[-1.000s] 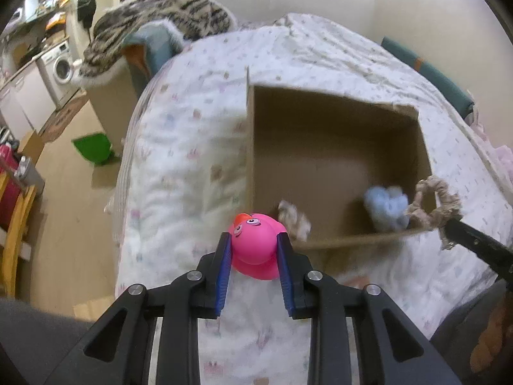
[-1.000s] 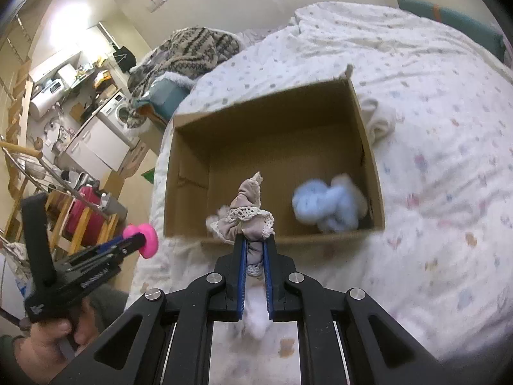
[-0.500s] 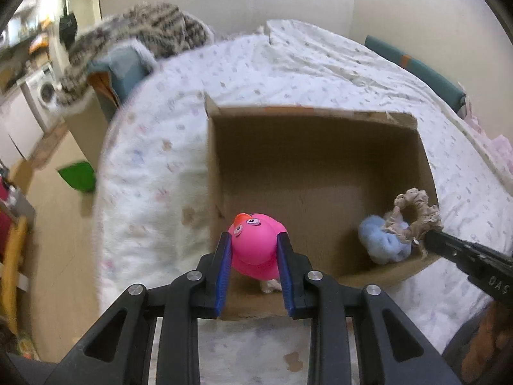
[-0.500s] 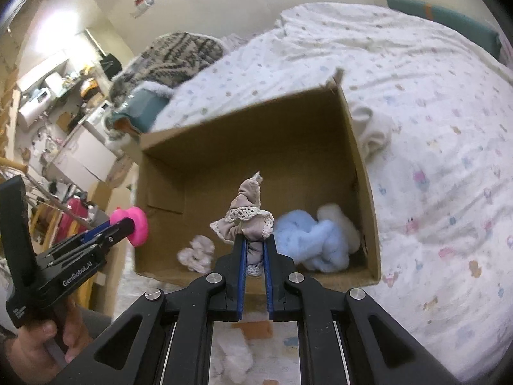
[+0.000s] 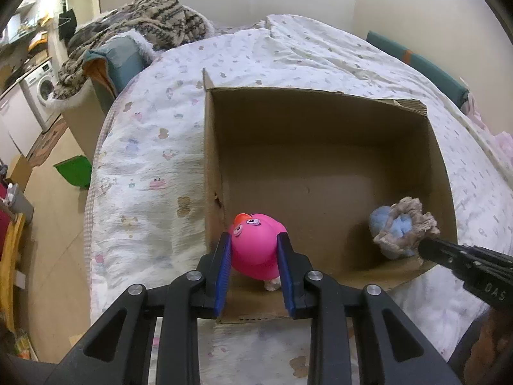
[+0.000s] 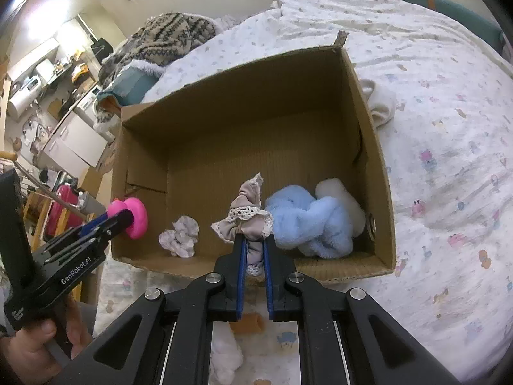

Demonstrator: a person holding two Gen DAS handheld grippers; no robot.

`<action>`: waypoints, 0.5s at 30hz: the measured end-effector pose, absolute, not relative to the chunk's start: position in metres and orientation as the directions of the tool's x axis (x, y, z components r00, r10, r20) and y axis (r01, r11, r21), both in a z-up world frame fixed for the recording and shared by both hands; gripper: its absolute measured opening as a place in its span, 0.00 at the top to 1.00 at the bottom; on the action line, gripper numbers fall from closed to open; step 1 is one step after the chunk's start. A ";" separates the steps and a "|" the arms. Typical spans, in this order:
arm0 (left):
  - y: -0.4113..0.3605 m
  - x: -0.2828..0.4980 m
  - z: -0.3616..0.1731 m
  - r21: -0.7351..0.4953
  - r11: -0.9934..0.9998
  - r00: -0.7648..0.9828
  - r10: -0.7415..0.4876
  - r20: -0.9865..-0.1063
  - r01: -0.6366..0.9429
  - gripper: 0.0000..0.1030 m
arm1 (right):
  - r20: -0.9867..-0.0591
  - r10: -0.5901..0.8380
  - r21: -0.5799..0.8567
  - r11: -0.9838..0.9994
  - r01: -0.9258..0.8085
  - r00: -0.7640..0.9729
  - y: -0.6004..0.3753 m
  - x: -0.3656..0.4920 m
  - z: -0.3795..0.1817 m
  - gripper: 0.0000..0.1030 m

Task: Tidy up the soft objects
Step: 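Carry duck and brown scrunchie into the box and open both tools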

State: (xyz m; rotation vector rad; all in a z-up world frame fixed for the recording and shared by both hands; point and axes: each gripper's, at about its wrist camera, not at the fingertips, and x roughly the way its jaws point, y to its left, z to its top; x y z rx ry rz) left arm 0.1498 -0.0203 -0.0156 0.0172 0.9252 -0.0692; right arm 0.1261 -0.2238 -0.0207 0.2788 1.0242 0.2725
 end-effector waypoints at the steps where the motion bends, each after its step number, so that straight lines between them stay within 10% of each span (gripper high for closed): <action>1: -0.021 0.150 -0.015 -0.017 0.997 0.602 -0.057 -0.797 0.072 0.76 | -0.801 0.348 0.350 0.932 -0.092 0.487 -0.223 0.126 -0.022 0.89; 15: -0.017 0.151 -0.022 -0.038 0.998 0.583 -0.059 -0.810 0.049 0.76 | -0.813 0.342 0.339 0.936 -0.094 0.472 -0.219 0.128 -0.026 0.88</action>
